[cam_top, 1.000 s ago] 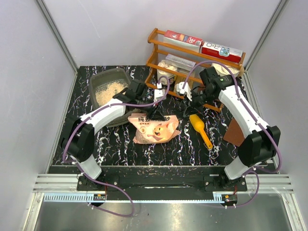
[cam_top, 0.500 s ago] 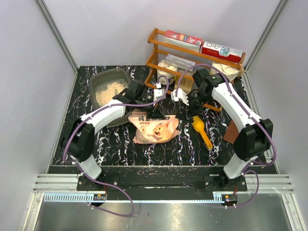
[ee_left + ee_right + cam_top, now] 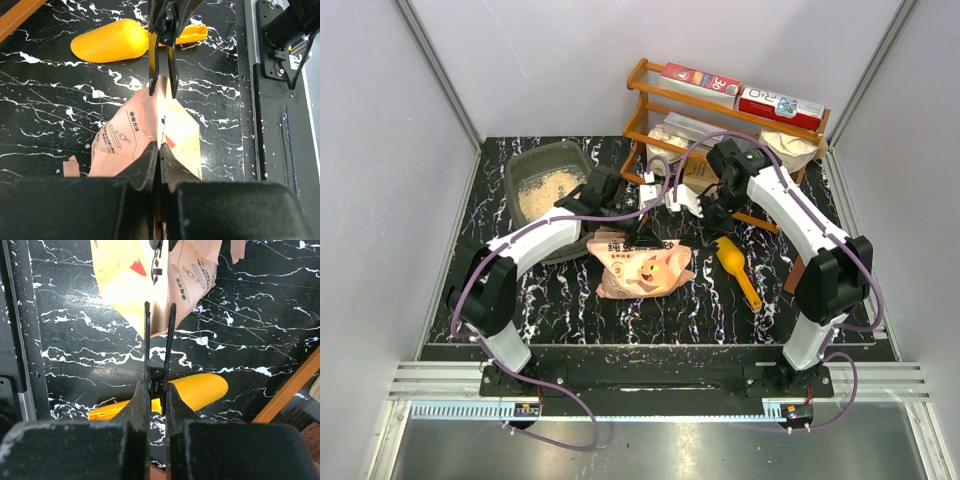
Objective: Fill the litter box with clean litter
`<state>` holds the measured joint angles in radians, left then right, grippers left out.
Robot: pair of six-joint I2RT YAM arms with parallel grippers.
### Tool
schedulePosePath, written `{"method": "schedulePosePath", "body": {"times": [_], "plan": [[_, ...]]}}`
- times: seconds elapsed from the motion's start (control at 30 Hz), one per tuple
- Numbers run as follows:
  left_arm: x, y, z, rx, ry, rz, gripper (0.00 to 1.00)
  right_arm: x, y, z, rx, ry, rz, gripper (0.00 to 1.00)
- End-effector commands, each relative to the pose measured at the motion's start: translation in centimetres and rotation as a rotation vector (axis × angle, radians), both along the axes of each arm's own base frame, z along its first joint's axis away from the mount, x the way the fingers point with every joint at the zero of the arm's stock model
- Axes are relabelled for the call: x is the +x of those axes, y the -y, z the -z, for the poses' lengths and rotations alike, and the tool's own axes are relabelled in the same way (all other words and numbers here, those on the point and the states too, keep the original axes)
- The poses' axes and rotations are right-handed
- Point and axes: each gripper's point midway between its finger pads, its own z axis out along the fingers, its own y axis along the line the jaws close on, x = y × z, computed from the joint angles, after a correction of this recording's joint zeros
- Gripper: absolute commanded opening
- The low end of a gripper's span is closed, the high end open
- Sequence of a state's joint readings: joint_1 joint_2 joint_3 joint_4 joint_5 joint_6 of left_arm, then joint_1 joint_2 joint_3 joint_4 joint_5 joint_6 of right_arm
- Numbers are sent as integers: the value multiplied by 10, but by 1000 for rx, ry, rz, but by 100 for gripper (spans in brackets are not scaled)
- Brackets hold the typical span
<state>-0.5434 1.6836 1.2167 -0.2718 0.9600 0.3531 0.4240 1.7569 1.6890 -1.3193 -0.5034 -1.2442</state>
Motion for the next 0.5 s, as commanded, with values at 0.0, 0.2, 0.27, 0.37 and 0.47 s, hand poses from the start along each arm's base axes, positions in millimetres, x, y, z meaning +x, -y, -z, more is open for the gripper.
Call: {"method": "schedulePosePath", "body": {"times": [0.0,0.2,0.27,0.37,0.47], "plan": [[5,2,-24,-53,88,-5,19,-8,1,-6,-37,-25,-37,0],[2,-17,-20,-10,82,-39,30,-12,-2,-8,-68,-16,-70,0],[2,-33,-13,15,72,-65,31,-13,-3,-8,-80,-12,-83,0],[2,-57,-8,33,62,-110,33,-13,-5,-10,-105,3,-110,0],[-1,-79,-4,49,51,-151,33,-14,-10,-13,-122,22,-135,0]]}}
